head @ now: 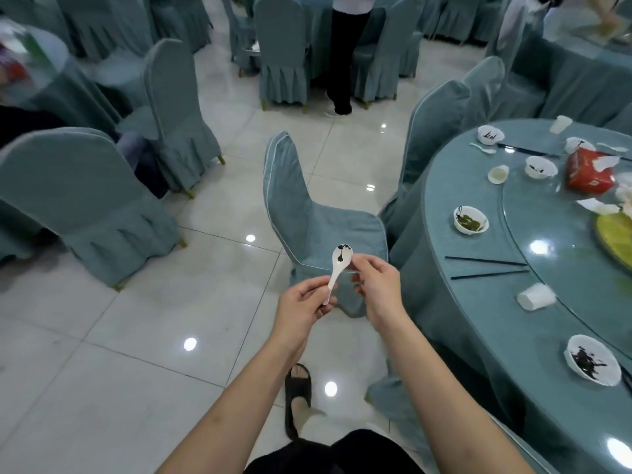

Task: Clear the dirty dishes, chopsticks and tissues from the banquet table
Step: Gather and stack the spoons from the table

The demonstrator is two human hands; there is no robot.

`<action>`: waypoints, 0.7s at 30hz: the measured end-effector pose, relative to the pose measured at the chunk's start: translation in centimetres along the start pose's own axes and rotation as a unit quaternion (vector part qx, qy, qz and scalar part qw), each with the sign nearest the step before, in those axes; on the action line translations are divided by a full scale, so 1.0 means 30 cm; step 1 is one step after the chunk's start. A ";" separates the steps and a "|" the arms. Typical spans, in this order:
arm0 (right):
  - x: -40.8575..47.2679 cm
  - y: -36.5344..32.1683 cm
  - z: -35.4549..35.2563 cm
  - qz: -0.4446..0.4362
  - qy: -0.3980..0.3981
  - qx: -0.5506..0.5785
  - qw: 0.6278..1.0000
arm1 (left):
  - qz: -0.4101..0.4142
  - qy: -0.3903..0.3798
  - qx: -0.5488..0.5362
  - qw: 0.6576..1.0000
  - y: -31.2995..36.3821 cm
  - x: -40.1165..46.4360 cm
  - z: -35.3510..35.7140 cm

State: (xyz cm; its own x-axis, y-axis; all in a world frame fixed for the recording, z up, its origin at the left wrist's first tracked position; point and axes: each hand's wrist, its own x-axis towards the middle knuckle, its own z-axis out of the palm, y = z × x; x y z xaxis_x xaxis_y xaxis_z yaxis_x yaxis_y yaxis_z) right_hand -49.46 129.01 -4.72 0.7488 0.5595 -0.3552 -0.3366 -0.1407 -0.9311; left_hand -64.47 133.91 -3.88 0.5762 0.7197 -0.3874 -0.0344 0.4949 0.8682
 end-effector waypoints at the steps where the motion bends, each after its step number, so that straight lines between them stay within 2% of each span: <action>1: 0.033 -0.002 0.047 0.002 -0.008 0.004 1.000 | 0.002 0.008 0.003 1.000 0.022 0.037 -0.032; 11: 0.470 -0.122 0.541 0.008 -0.054 0.054 0.997 | 0.002 0.032 0.042 0.999 0.351 0.509 -0.288; 21: 0.831 -0.242 0.832 -0.010 -0.068 0.043 0.997 | 0.001 0.045 0.057 0.997 0.572 0.907 -0.396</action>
State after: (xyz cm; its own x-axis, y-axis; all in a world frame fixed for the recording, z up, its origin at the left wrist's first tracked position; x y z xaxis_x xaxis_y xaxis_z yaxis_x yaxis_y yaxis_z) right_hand -42.60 164.36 -4.73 0.6741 0.6676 -0.3162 -0.3737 -0.0611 -0.9255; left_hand -59.09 167.78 -3.20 0.5003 0.7639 -0.4075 0.0599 0.4390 0.8965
